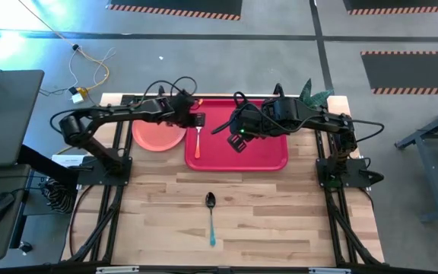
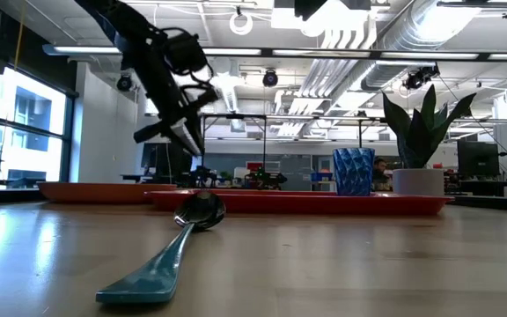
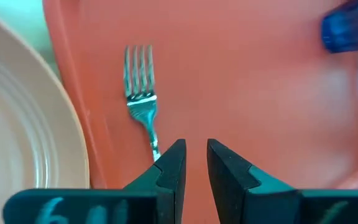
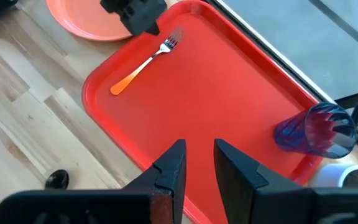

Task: Pick and place plate/cup/fork/spoon on tray
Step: Put the spoon on the serving tray to the right of the fork

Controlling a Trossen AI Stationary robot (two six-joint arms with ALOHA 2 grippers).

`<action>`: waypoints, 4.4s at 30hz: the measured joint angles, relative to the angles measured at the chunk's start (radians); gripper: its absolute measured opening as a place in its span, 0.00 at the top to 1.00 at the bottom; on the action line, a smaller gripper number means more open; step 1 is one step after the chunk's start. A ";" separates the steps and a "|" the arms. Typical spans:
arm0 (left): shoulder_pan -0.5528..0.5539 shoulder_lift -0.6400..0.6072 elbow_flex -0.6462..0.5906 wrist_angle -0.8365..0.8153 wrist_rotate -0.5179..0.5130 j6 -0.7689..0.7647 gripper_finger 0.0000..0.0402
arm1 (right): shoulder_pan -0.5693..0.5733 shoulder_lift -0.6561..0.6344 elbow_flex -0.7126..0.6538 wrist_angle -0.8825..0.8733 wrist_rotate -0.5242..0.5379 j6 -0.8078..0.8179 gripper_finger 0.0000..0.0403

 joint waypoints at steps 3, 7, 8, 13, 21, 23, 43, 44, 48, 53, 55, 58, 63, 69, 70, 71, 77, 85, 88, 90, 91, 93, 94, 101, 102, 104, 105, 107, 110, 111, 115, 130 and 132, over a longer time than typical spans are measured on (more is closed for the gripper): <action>0.000 -0.051 0.000 0.001 0.000 0.044 0.86 | 0.000 0.000 0.000 0.000 -0.029 0.017 0.82; -0.010 -0.128 0.000 -0.006 0.019 0.108 0.86 | 0.003 0.000 0.000 0.000 -0.113 0.063 0.82; -0.014 -0.150 0.000 -0.011 0.026 0.125 0.86 | 0.006 0.000 0.000 0.000 -0.129 0.076 0.82; -0.030 -0.265 0.000 -0.021 0.095 0.206 0.86 | 0.030 0.000 0.000 0.000 -0.148 0.136 0.82; -0.074 -0.447 0.000 -0.032 0.226 0.256 0.86 | 0.063 0.000 0.000 0.001 -0.148 0.215 0.82; -0.087 -0.486 0.000 -0.044 0.245 0.273 0.86 | 0.069 0.000 0.000 0.002 -0.148 0.215 0.82; -0.177 -0.784 0.000 -0.076 0.249 0.335 0.86 | 0.057 0.015 -0.001 0.113 -0.147 0.003 0.82; -0.177 -0.792 0.000 -0.076 0.249 0.335 0.86 | 0.056 0.018 -0.001 0.126 -0.147 -0.006 0.82; -0.177 -0.813 0.000 -0.075 0.241 0.335 0.86 | 0.050 0.029 -0.001 0.153 -0.148 -0.025 0.82; -0.175 -0.820 0.000 -0.077 0.240 0.335 0.86 | 0.051 0.034 -0.001 0.163 -0.150 0.024 0.82; -0.175 -0.819 0.000 -0.078 0.238 0.346 0.86 | 0.051 0.038 0.000 0.164 -0.157 0.070 0.82; -0.175 -0.815 0.000 -0.076 0.238 0.370 0.86 | 0.049 0.045 0.000 0.165 -0.204 0.104 0.82; -0.175 -0.815 0.001 -0.082 0.237 0.379 0.86 | 0.065 0.073 0.000 0.171 -0.257 0.133 0.82; -0.175 -0.814 0.001 -0.109 0.237 0.379 0.86 | 0.106 0.122 0.000 0.163 -0.297 0.275 0.75; -0.175 -0.814 0.001 -0.111 0.237 0.379 0.86 | 0.112 0.130 0.000 0.163 -0.303 0.300 0.73; -0.175 -0.814 0.001 -0.113 0.238 0.384 0.86 | 0.119 0.135 0.000 0.162 -0.310 0.324 0.70; -0.175 -0.814 0.001 -0.115 0.238 0.355 0.86 | 0.165 0.172 0.000 0.179 -0.352 0.489 0.60; -0.176 -0.816 0.001 -0.205 0.238 0.352 0.86 | 0.248 0.260 0.000 0.208 -0.352 0.611 0.59; -0.176 -0.819 0.001 -0.251 0.238 0.359 0.86 | 0.276 0.293 0.000 0.239 -0.358 0.649 0.59; -0.176 -0.819 0.001 -0.274 0.237 0.369 0.86 | 0.291 0.315 0.000 0.267 -0.359 0.667 0.59; -0.176 -0.819 0.001 -0.285 0.238 0.375 0.86 | 0.297 0.326 0.000 0.279 -0.359 0.677 0.59; -0.176 -0.819 0.001 -0.309 0.235 0.377 0.86 | 0.310 0.349 0.000 0.305 -0.358 0.697 0.59; -0.176 -0.819 0.001 -0.317 0.232 0.376 0.86 | 0.316 0.359 0.000 0.319 -0.358 0.708 0.59; -0.176 -0.818 0.001 -0.344 0.226 0.374 0.86 | 0.345 0.438 0.000 0.407 -0.354 0.732 0.59; -0.176 -0.818 0.001 -0.344 0.226 0.365 0.86 | 0.349 0.451 0.000 0.415 -0.354 0.733 0.59; -0.176 -0.818 0.001 -0.344 0.226 0.352 0.86 | 0.350 0.477 0.000 0.435 -0.359 0.733 0.59; -0.176 -0.818 0.001 -0.344 0.226 0.350 0.86 | 0.349 0.490 0.000 0.436 -0.362 0.735 0.59; -0.176 -0.818 0.001 -0.344 0.226 0.350 0.86 | 0.349 0.510 0.000 0.440 -0.377 0.738 0.59; -0.175 -0.818 0.001 -0.343 0.226 0.349 0.86 | 0.348 0.527 0.000 0.447 -0.376 0.742 0.59; -0.175 -0.818 0.001 -0.344 0.226 0.349 0.86 | 0.348 0.533 0.000 0.450 -0.376 0.748 0.59; -0.175 -0.818 0.001 -0.343 0.222 0.350 0.86 | 0.348 0.543 0.000 0.455 -0.340 0.765 0.59; -0.176 -0.818 0.001 -0.435 0.152 0.352 0.86 | 0.348 0.621 0.000 0.467 -0.296 0.852 0.59; -0.175 -0.818 0.001 -0.441 0.152 0.352 0.86 | 0.350 0.636 0.000 0.471 -0.303 0.867 0.59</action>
